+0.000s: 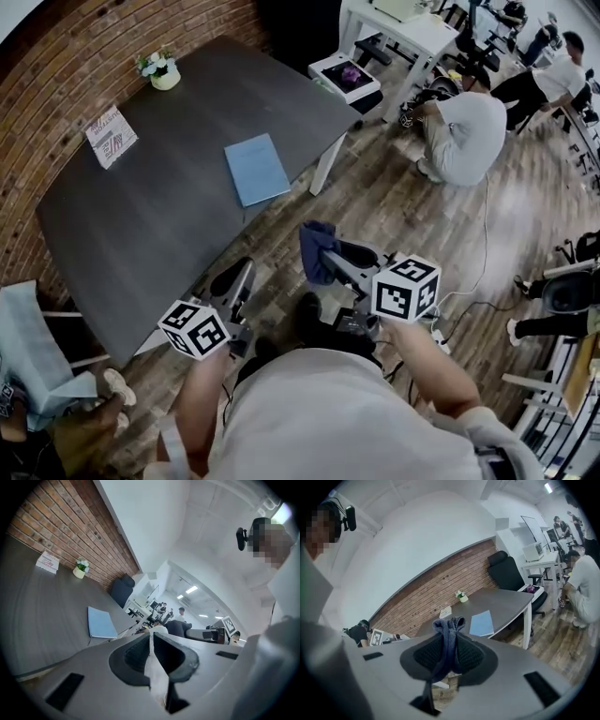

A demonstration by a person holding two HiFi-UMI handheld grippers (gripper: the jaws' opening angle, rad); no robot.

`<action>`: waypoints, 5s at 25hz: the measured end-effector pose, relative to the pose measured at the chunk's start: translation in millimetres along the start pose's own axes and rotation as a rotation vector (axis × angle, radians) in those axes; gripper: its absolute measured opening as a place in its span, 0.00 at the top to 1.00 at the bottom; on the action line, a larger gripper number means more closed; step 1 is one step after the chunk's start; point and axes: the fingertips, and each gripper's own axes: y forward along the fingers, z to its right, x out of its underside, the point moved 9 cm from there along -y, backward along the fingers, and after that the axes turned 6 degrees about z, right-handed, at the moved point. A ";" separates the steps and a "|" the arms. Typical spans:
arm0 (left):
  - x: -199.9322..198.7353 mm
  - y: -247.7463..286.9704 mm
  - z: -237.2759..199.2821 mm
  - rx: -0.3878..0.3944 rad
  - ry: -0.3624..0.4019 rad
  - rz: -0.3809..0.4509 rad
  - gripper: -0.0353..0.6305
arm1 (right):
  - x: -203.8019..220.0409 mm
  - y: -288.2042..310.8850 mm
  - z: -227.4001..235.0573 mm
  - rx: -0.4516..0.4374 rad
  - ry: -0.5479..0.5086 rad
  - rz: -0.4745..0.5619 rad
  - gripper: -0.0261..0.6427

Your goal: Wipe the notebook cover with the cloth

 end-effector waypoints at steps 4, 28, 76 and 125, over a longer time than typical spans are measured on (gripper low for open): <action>0.4 28.5 -2.3 -0.047 -0.008 0.015 0.90 | -21.0 16.4 28.4 -0.052 -0.010 -0.037 0.82; -6.8 120.9 -100.5 -0.201 -0.039 -0.078 0.88 | -52.8 143.6 106.3 -0.088 -0.008 -0.205 0.81; 0.2 199.7 -235.4 -0.336 -0.034 -0.566 0.94 | -40.5 434.9 148.7 0.003 0.055 -0.492 0.82; 2.7 185.0 -233.5 -0.323 -0.073 -0.498 0.93 | -94.0 340.7 233.2 0.334 -0.167 -0.455 0.82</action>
